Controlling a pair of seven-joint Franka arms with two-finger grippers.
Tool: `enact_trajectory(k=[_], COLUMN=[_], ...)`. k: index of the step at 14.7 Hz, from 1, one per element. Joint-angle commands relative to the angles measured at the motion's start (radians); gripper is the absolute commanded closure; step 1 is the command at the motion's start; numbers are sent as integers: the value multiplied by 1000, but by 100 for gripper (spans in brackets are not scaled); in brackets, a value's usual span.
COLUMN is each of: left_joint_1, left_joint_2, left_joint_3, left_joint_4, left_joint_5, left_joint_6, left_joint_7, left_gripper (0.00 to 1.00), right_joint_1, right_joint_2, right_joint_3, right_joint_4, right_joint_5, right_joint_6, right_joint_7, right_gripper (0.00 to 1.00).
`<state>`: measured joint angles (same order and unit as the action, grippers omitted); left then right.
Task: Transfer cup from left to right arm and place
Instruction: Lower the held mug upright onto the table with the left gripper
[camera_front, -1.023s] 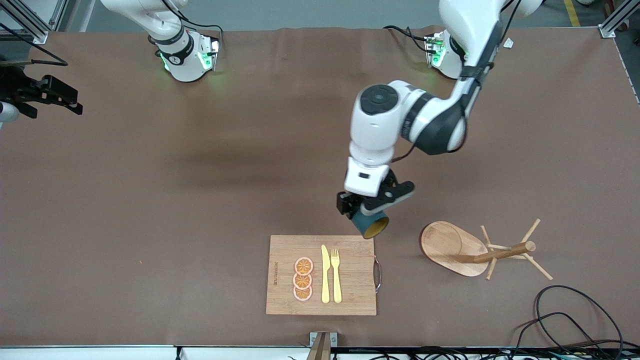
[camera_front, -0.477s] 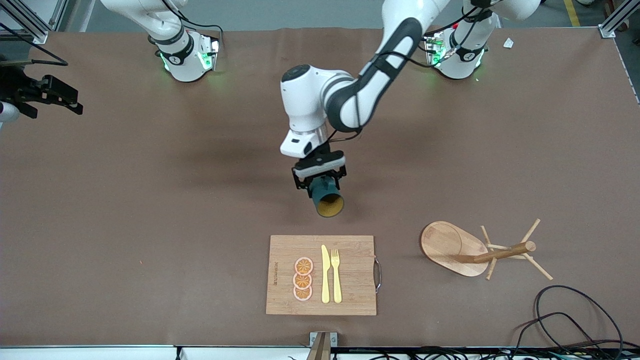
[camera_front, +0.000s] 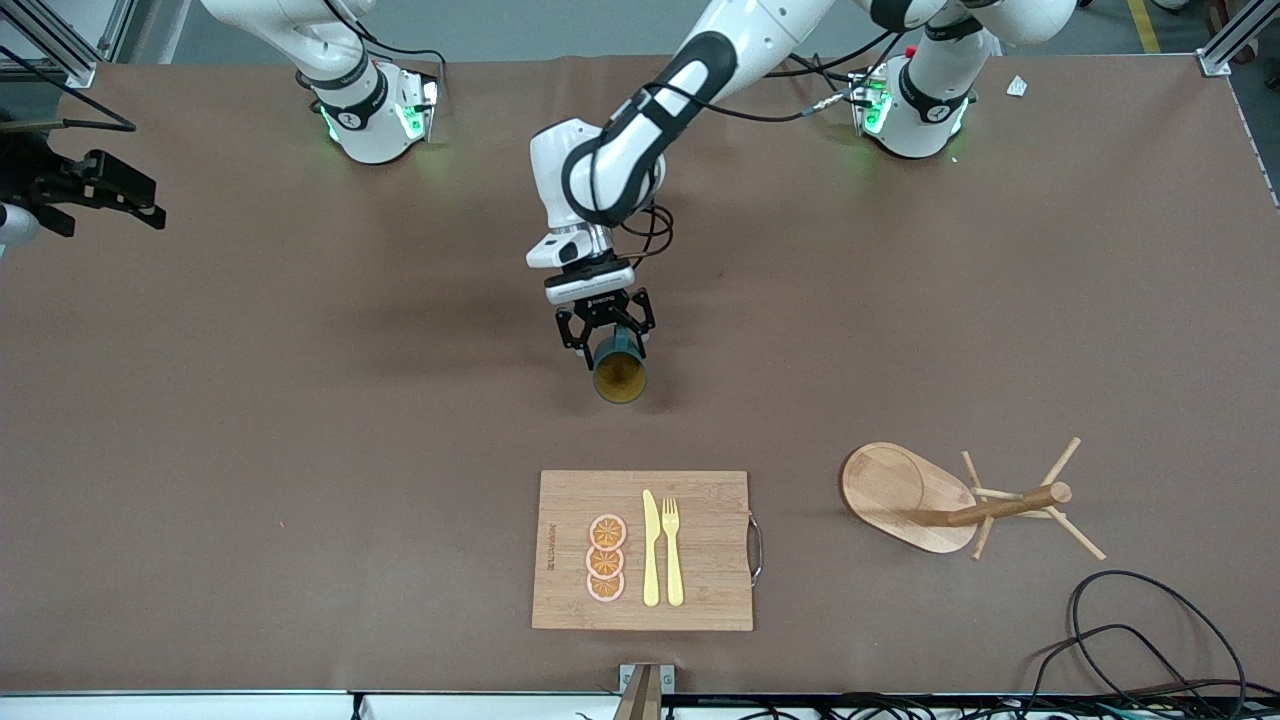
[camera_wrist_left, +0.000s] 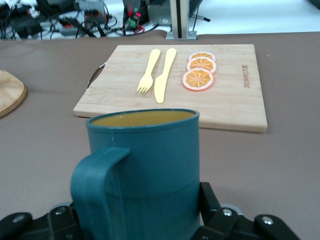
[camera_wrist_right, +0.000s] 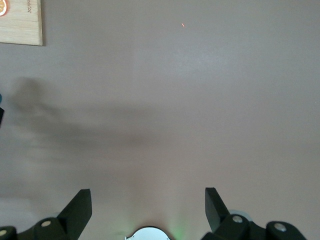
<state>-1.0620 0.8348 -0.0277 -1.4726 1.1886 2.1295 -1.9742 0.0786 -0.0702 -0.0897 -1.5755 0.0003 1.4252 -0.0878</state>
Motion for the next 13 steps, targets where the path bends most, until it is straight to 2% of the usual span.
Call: enact_trajectory(k=[1, 3, 5, 10, 12, 13], left_joint_1=[-41, -56, -62, -98, -108, -115], left_joint_2=[67, 110, 144, 205, 216, 216], left_joint_3=[12, 12, 12, 12, 12, 11], left_joint_4=[31, 32, 32, 35, 35, 35], left_joint_5=[174, 314, 419, 523, 528, 528], left_joint_6=[-49, -60, -92, -152, -169, -174], left_joint_7=[-176, -308, -339, -339, -339, -342], left_gripper=[47, 47, 48, 47, 35, 18], right_joint_1=[0, 0, 0, 1, 1, 1], right_joint_2=[-8, -8, -8, -8, -7, -7], right_joint_3=[-1, -1, -1, -1, -2, -1], right_joint_4=[3, 3, 3, 3, 3, 3], right_joint_5=[12, 12, 12, 12, 12, 12], right_joint_6=[-11, -11, -9, -9, -8, -8], right_joint_7=[-1, -1, -3, -1, -1, -1], right_gripper=[0, 0, 0, 0, 0, 0])
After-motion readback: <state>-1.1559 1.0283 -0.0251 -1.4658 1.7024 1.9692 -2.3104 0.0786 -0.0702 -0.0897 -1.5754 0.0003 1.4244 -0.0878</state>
